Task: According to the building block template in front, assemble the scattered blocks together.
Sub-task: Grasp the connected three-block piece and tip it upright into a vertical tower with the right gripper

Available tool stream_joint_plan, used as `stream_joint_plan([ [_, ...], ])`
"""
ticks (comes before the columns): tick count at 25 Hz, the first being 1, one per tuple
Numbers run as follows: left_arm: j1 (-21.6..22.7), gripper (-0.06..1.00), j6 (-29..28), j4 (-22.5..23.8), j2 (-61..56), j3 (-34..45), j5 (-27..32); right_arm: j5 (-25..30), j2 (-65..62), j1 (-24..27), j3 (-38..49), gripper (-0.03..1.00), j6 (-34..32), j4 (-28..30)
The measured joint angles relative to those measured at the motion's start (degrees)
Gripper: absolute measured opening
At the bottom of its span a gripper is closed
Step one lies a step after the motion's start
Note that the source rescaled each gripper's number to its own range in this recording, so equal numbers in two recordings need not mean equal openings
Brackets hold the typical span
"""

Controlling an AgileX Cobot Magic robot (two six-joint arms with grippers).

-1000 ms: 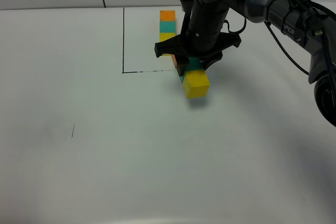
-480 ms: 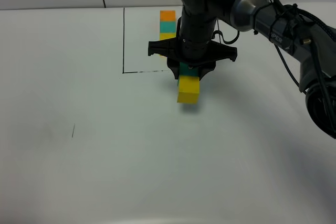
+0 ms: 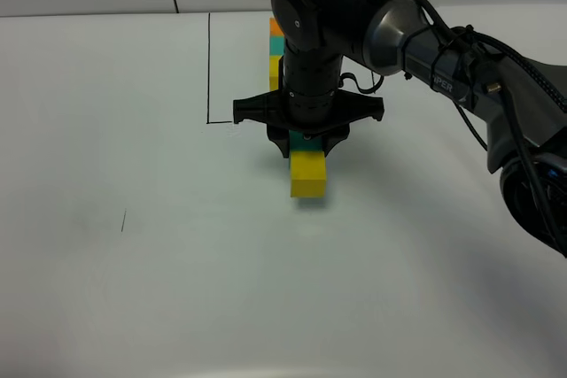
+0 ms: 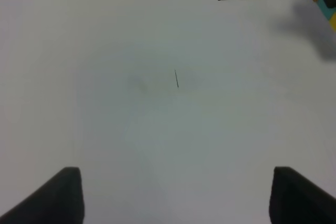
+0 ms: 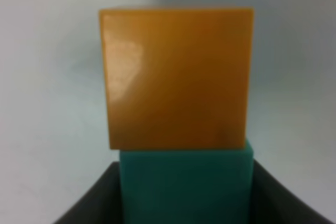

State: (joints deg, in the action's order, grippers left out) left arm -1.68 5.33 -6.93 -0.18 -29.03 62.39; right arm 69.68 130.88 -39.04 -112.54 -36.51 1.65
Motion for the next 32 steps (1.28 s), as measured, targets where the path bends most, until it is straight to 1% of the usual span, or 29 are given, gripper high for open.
stream_joint_plan([
  [6, 0.00, 0.61, 0.00, 0.00, 0.00, 0.00, 0.00, -0.68, 2.18, -0.56, 0.00, 0.01, 1.16, -1.65],
  [12, 0.00, 0.61, 0.00, 0.00, 0.00, 0.00, 0.00, -1.72, 2.30, -0.56, 0.03, 0.01, 2.28, -1.65],
  [19, 0.00, 0.61, 0.00, 0.00, 0.00, 0.00, 0.00, -4.77, 2.33, -0.56, 4.14, 0.01, 2.34, -2.39],
  [25, 0.00, 0.61, 0.00, 0.00, 0.00, 0.00, 0.00, -5.67, 2.52, -0.56, 4.67, 0.01, 2.36, -2.33],
  [32, 0.00, 0.61, 0.00, 0.00, 0.00, 0.00, 0.00, -6.32, 2.52, -0.56, 4.67, 0.01, 4.28, -2.03],
])
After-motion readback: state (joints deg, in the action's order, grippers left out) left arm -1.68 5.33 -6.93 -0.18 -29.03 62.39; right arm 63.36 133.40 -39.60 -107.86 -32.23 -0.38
